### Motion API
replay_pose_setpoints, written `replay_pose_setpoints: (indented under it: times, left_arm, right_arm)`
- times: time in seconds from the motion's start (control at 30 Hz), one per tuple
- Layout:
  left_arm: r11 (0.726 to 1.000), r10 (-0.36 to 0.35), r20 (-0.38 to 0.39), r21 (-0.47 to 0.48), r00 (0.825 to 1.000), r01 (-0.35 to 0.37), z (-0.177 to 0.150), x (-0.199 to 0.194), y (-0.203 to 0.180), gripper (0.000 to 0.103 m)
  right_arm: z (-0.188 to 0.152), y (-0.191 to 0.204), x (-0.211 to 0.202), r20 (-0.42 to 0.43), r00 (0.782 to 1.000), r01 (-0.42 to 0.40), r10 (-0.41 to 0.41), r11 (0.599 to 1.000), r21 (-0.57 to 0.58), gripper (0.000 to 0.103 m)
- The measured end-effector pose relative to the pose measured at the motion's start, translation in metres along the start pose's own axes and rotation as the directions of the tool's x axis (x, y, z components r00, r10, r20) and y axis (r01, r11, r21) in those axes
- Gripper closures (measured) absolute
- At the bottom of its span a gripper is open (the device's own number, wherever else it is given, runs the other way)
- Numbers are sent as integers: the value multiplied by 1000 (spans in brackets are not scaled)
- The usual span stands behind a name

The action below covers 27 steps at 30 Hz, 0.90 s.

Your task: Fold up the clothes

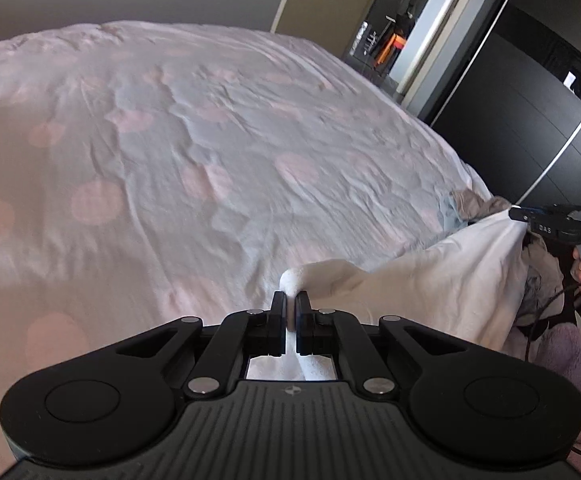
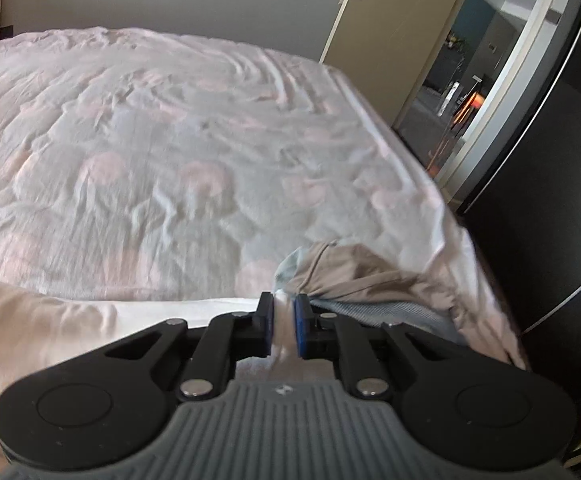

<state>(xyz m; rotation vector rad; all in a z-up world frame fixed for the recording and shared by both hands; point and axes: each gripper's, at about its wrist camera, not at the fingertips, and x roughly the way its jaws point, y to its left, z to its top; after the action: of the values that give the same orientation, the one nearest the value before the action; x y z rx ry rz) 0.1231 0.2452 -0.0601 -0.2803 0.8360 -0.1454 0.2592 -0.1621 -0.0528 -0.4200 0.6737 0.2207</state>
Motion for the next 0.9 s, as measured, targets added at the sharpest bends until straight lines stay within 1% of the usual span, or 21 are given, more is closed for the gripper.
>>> replay_pose_setpoints:
  times: [0.1,0.17,0.27,0.33,0.4,0.47,0.53,0.7,0.73,0.77,0.8,0.83,0.87,0.9]
  left_arm:
    - [999,34,101,1,994,-34,12,-38,6,101]
    - [998,55,168,7,984,-57,21,-65,8,101]
    - [994,99,273,21,957,-108,36,-112,11,101]
    - [991,118,322,21,939,-132,42,-140,15,101]
    - [986,143,367,24,919,-163,44,-166,18,101]
    - [979,177,408,25,896,-205,45,-188,19,101]
    - [973,199,439,19,876,-231,47,-207,20,101]
    - [965,226,500,6,836,-264,46,-245,19,101]
    - [964,228,504,2,833,-264,44,-249,20,101]
    - [964,228,502,0,834,-264,41,-252,21,101]
    - [965,227,487,4,844,-262,38,-251,24,101]
    - [966,225,472,8,852,-259,35,-250,27,101]
    - [967,222,449,13,865,-255,31,-247,30,101]
    - [969,217,408,22,887,-247,24,-239,34,101]
  right_arm:
    - [17,-3,-42,83,996,34,-36,999,18,91]
    - [27,-3,-70,137,989,44,-47,999,31,91]
    - [41,2,-117,220,975,5,-16,999,51,91]
    - [47,13,-145,268,963,2,-9,1000,28,91]
    - [50,20,-171,320,947,-14,5,1000,27,92]
    - [54,25,-195,380,924,-47,30,998,35,92]
    - [61,30,-218,438,897,-77,55,997,33,92]
    - [87,44,-265,562,824,-88,68,996,9,92]
    - [90,45,-272,570,818,-92,74,996,2,92]
    - [92,46,-278,576,813,-94,80,996,-5,92]
    - [93,47,-279,574,815,-93,81,996,-10,92]
    - [89,48,-277,557,826,-93,85,996,-14,92]
    - [86,50,-274,538,838,-94,88,995,-17,92]
    - [75,52,-266,506,857,-106,98,994,-13,92]
